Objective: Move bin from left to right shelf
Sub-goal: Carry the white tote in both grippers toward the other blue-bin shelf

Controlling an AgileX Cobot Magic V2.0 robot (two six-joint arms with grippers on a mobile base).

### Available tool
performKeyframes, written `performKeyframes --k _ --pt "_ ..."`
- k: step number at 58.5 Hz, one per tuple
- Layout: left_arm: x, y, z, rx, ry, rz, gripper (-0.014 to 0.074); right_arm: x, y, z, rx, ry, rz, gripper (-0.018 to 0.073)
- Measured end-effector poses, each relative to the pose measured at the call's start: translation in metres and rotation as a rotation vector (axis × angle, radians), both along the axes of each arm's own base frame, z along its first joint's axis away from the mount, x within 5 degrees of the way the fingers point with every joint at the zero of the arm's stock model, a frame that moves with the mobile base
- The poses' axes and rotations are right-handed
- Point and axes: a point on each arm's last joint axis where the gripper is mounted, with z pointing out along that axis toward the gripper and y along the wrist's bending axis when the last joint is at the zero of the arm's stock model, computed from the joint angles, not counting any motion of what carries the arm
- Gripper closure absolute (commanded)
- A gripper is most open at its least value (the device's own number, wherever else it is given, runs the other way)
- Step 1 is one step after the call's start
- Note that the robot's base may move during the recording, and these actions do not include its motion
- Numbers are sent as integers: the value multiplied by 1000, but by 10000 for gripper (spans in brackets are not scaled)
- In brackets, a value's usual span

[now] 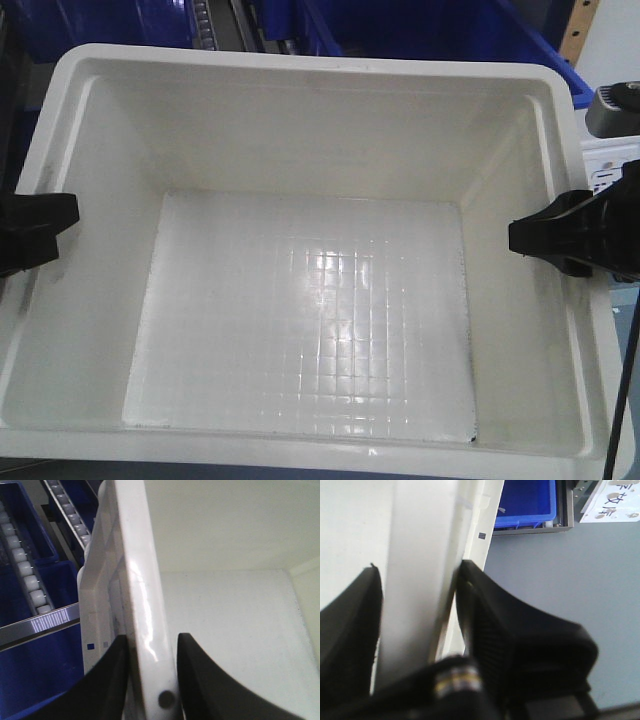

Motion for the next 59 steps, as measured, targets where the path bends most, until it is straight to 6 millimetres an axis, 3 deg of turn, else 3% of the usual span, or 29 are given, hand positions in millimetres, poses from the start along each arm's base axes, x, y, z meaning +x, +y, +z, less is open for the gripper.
performKeyframes --k 59 --pt "0 0 0 0 0 0 603 0 0 0 -1 2 1 564"
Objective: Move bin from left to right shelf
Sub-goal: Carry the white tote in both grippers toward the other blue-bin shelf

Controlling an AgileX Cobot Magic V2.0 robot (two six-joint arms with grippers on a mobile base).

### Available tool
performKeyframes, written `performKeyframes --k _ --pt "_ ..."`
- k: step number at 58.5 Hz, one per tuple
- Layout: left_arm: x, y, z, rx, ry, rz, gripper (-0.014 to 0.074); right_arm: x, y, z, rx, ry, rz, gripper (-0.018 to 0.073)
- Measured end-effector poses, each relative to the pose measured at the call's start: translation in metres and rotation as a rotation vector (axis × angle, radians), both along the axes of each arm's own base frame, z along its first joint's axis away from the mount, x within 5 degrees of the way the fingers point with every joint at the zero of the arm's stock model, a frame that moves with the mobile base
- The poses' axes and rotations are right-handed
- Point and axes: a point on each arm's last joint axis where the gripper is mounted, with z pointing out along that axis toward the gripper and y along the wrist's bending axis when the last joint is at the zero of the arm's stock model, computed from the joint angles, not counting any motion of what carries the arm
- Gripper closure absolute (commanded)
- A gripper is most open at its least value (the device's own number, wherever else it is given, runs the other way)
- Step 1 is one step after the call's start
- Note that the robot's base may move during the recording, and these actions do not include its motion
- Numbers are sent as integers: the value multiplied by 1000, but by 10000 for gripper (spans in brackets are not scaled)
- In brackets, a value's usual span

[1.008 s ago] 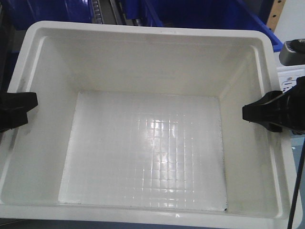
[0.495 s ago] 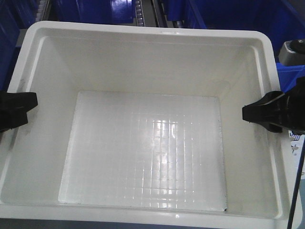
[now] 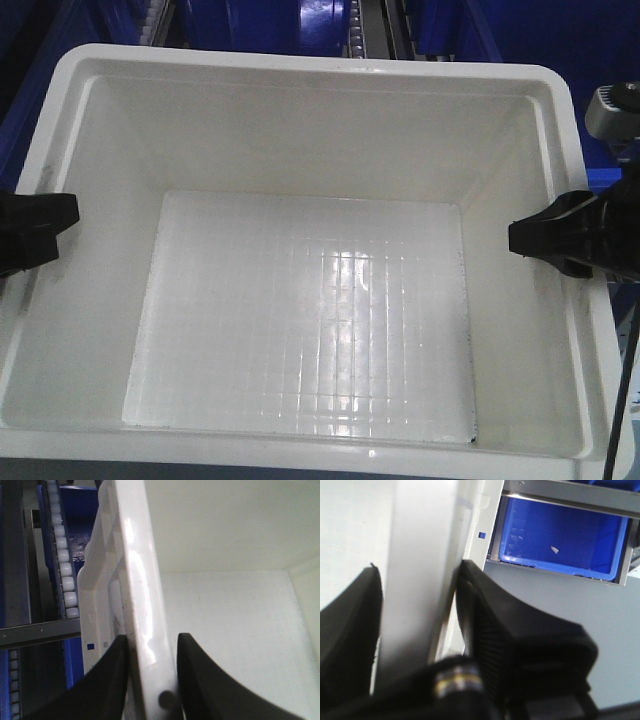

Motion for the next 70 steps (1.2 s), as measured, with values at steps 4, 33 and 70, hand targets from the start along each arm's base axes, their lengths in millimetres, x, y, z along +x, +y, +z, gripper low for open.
performKeyframes --k 4,33,70 --pt "0 0 0 0 0 0 603 0 0 0 0 0 0 564" --pt "0 0 0 0 0 0 603 0 0 0 0 0 0 564" --pt "0 0 0 0 0 0 603 0 0 0 0 0 0 564"
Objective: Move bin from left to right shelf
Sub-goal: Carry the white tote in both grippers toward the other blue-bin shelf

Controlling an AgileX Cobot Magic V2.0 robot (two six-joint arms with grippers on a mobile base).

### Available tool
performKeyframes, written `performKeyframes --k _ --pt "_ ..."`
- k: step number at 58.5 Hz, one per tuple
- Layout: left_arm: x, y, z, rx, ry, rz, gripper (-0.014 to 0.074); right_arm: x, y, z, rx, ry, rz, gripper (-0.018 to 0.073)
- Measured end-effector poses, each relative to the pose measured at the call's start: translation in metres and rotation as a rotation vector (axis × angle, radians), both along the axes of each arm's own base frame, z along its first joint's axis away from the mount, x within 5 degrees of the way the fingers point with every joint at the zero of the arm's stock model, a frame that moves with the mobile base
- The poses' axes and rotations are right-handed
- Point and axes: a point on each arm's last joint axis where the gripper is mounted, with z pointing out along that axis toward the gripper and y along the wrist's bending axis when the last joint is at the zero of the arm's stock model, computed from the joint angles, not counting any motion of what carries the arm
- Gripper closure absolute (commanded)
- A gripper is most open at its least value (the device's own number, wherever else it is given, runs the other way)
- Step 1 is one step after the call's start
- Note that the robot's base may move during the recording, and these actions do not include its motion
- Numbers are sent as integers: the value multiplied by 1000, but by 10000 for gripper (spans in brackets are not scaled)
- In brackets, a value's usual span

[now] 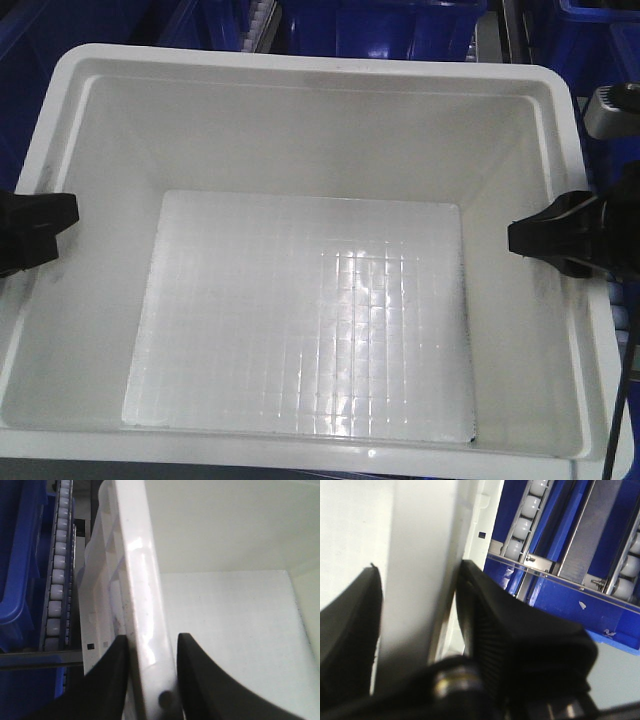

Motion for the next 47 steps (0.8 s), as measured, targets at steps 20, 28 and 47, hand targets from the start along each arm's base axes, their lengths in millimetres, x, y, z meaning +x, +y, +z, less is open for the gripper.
performKeyframes --k 20,28,47 --pt "0 0 0 0 0 0 603 0 0 0 0 0 0 564" --pt "0 0 0 0 0 0 603 0 0 0 0 0 0 564" --pt "0 0 0 0 0 0 603 0 0 0 0 0 0 564"
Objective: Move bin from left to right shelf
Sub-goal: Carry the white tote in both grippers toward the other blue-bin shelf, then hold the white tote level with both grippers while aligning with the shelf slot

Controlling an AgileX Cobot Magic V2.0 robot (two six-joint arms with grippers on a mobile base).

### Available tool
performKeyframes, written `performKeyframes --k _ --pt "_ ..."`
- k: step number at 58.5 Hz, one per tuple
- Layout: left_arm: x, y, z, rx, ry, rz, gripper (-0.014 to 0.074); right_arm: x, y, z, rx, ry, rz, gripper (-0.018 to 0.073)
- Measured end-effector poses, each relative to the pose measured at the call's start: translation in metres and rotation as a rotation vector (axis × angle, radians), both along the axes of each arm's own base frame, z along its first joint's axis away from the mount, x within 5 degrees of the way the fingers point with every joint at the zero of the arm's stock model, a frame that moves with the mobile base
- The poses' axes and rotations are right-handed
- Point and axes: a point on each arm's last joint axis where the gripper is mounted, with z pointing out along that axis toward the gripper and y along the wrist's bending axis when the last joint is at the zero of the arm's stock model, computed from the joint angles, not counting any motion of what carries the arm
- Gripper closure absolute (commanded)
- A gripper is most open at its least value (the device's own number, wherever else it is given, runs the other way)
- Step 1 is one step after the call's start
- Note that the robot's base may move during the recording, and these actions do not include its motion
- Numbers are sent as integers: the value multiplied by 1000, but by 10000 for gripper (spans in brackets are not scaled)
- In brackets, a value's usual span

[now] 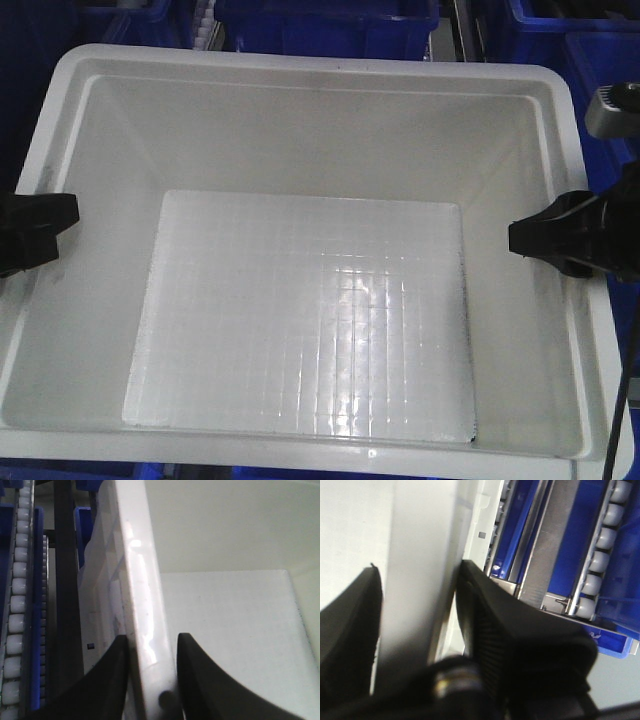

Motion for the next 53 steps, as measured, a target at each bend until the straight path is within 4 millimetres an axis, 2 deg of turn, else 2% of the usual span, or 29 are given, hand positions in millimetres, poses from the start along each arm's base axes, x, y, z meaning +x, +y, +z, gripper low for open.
performKeyframes --k 53 --pt "0 0 0 0 0 0 603 0 0 0 0 0 0 564"
